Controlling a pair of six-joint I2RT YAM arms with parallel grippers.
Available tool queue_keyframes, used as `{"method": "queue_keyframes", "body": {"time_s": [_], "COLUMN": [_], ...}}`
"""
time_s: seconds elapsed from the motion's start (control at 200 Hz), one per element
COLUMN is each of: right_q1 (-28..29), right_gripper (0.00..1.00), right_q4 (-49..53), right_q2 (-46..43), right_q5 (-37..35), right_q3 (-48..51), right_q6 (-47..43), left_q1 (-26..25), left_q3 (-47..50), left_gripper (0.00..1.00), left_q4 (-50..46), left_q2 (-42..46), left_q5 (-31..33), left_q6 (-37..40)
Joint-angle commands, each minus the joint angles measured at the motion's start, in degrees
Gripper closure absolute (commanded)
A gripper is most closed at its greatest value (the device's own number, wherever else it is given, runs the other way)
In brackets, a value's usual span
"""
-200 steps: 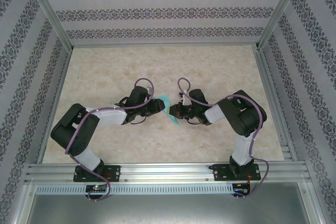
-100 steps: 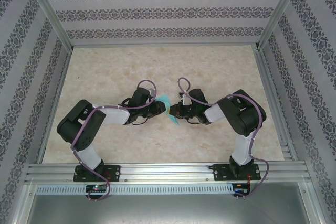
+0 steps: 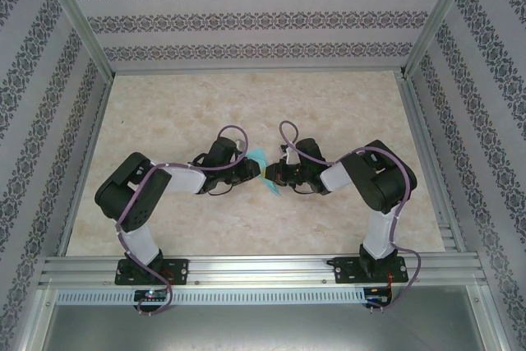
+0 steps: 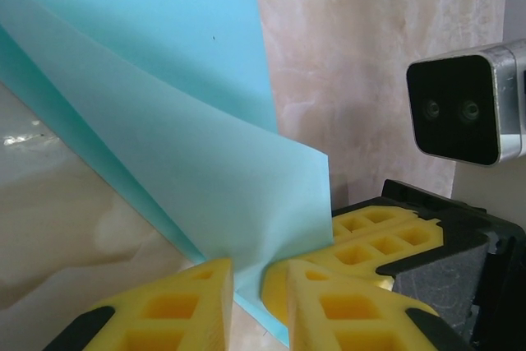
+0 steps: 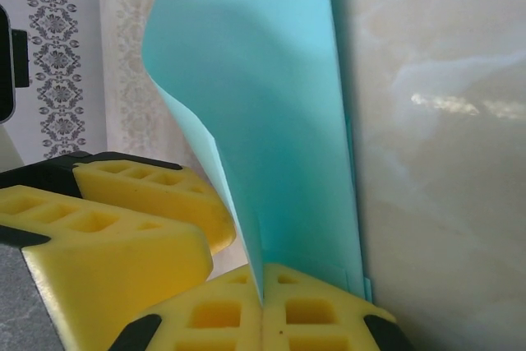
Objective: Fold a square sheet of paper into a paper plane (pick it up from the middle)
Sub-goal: Fold the wing for the fifth time at the center of the table.
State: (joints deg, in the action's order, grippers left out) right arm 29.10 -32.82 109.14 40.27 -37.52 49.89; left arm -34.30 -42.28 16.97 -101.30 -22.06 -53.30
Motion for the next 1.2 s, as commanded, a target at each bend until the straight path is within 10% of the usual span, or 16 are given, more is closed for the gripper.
{"method": "queue_keyframes", "body": {"time_s": [0.0, 1.194], "right_q1": [-0.6, -0.8], "right_gripper": [1.0, 0.84], "right_q4": [3.9, 19.1], "right_q2": [2.6, -5.4], "right_q5": [-2.5, -0.1], "right_q3": [0.2, -3.7], "right_q6": [0.0, -6.2], "left_q1": [-0.7, -0.6], "left_q3": [-1.5, -5.3], "left_gripper": [0.76, 0.87], "left_q4": [2.8, -5.5], "left_q2": [-1.1, -5.6], "left_q5": [-0.8, 2.2], "left_q6": [1.5, 1.4]}}
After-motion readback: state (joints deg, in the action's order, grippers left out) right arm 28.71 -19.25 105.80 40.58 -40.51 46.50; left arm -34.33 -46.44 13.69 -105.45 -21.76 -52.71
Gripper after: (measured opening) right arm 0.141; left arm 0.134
